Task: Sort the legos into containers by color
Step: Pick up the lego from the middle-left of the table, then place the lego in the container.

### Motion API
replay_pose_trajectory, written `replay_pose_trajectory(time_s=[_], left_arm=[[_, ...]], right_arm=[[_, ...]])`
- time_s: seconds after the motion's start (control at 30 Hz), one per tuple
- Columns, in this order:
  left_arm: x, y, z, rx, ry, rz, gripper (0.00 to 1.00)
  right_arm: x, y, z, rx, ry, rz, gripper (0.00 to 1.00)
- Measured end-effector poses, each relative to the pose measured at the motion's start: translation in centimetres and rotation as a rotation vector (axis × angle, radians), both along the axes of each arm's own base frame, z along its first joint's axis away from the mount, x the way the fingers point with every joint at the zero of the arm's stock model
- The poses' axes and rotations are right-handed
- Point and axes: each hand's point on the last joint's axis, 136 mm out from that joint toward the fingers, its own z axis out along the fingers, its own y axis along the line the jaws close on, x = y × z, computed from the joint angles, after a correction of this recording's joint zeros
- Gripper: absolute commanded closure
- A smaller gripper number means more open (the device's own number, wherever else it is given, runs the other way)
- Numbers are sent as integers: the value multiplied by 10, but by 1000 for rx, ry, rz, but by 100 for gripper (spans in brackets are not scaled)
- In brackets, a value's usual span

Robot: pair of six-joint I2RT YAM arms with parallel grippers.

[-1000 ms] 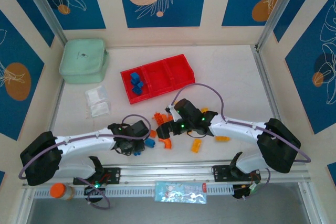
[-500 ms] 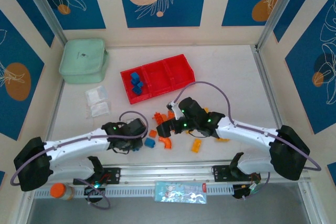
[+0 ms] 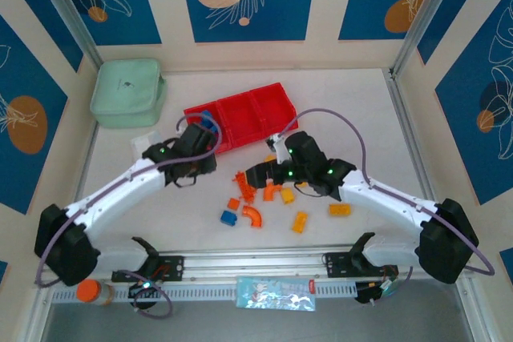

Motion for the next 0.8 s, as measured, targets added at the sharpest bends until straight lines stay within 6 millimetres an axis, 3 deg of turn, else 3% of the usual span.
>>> replay_pose_trajectory(time_s=[0.17, 0.47, 0.63, 0.8], left_arm=[[55, 0, -1, 69, 7, -14, 72], [128, -4, -27, 144, 48, -28, 69], [152, -3, -45, 185, 76, -22, 67], [159, 3, -54, 229, 89, -16, 61]], right_arm=[[25, -8, 14, 15, -24, -54, 1], [38, -13, 3, 7, 14, -70, 1], [41, -16, 3, 14, 21, -77, 1], [44, -18, 4, 22, 22, -80, 1]])
